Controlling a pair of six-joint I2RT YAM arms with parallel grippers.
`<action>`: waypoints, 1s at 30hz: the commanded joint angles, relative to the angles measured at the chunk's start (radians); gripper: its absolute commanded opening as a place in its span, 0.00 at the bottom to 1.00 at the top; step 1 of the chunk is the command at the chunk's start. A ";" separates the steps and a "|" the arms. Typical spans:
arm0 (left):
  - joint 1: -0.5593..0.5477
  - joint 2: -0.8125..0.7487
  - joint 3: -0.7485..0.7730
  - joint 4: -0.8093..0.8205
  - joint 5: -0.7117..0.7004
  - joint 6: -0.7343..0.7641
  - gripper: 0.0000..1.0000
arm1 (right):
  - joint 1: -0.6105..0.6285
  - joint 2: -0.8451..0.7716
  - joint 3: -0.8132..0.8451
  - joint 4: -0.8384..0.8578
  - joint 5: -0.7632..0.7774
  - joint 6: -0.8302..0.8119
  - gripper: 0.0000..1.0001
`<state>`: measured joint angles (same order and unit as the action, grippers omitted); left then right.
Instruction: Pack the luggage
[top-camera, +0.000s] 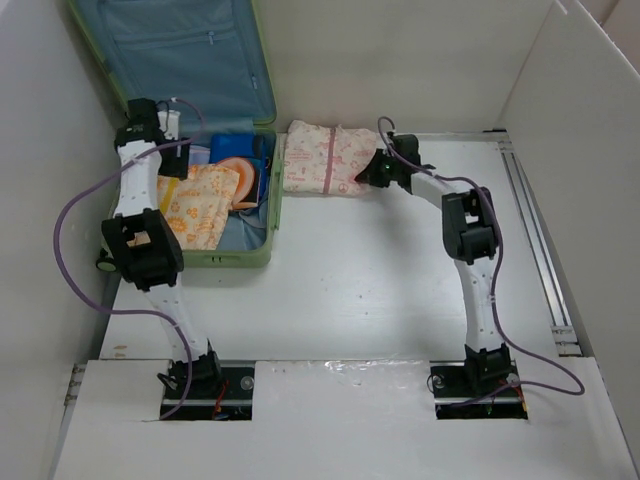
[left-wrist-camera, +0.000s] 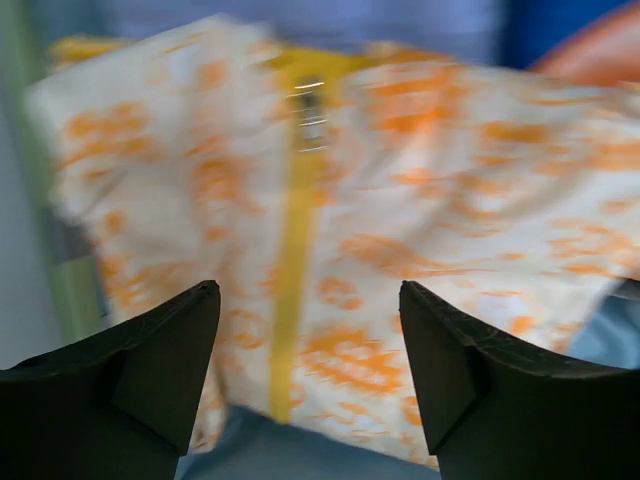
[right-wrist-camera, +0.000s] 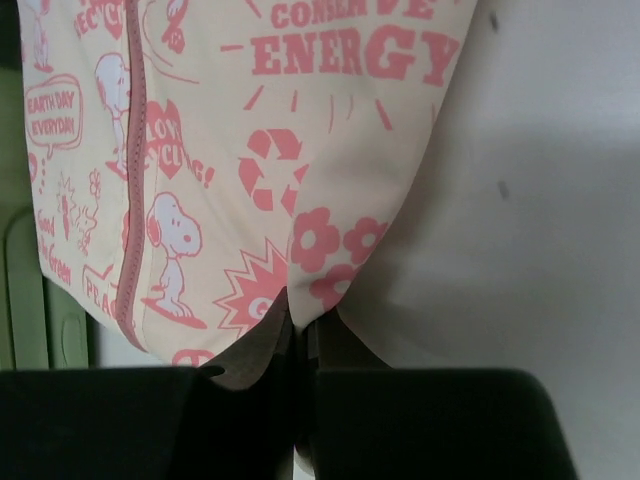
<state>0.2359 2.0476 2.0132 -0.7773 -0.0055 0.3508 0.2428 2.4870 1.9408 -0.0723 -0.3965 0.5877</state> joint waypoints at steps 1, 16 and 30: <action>-0.188 -0.085 -0.060 -0.004 0.095 0.034 0.68 | -0.039 -0.163 -0.187 -0.058 -0.083 -0.113 0.00; -0.684 -0.070 -0.300 0.318 0.463 -0.304 0.79 | -0.243 -0.709 -0.945 -0.277 -0.113 -0.462 0.13; -0.794 -0.079 -0.464 0.299 0.296 -0.473 0.99 | -0.232 -0.913 -0.924 -0.307 0.132 -0.344 1.00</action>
<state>-0.5720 2.0026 1.5646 -0.4717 0.3805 -0.0311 0.0082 1.6047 0.9707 -0.3679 -0.3840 0.2161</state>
